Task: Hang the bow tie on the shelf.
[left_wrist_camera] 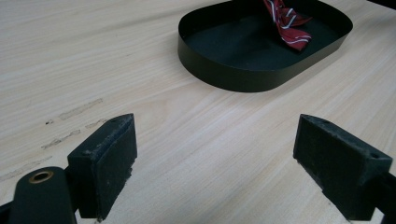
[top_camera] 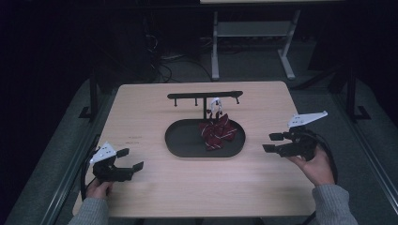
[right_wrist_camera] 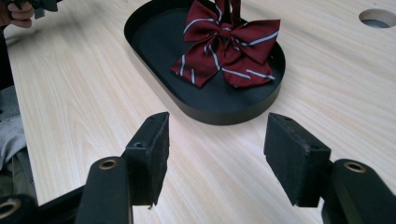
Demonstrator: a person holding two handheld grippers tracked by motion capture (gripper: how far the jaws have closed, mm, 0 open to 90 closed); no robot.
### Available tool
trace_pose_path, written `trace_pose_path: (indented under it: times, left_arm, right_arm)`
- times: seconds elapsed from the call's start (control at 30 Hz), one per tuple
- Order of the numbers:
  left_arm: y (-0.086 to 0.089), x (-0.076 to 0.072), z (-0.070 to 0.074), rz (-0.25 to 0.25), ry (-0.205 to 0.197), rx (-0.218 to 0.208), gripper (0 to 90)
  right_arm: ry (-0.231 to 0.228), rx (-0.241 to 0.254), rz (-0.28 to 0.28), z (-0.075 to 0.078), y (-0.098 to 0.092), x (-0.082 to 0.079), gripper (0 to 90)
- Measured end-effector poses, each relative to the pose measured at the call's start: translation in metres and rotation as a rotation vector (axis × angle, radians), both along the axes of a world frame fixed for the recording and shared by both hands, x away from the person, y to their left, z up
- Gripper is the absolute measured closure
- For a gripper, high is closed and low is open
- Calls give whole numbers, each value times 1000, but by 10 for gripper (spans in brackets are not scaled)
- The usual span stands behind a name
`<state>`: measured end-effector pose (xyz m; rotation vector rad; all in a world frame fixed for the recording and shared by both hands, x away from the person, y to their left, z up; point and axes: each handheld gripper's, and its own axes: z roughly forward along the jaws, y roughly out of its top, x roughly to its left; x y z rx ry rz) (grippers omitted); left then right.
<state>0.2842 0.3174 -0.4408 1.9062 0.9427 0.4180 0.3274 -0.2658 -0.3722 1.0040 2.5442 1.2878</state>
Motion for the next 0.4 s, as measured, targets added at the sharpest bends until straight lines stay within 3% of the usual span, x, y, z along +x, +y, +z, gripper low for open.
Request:
trace_pose_path:
  times: [0.2, 0.4]
  left_arm:
    - [0, -1, 1, 1, 2, 2, 130]
    - [0, 1, 0, -8, -11, 17, 130]
  right_arm:
    - [-4, 2, -13, -10, -7, -14, 398]
    - [4, 37, -48, -29, -12, -34, 368]
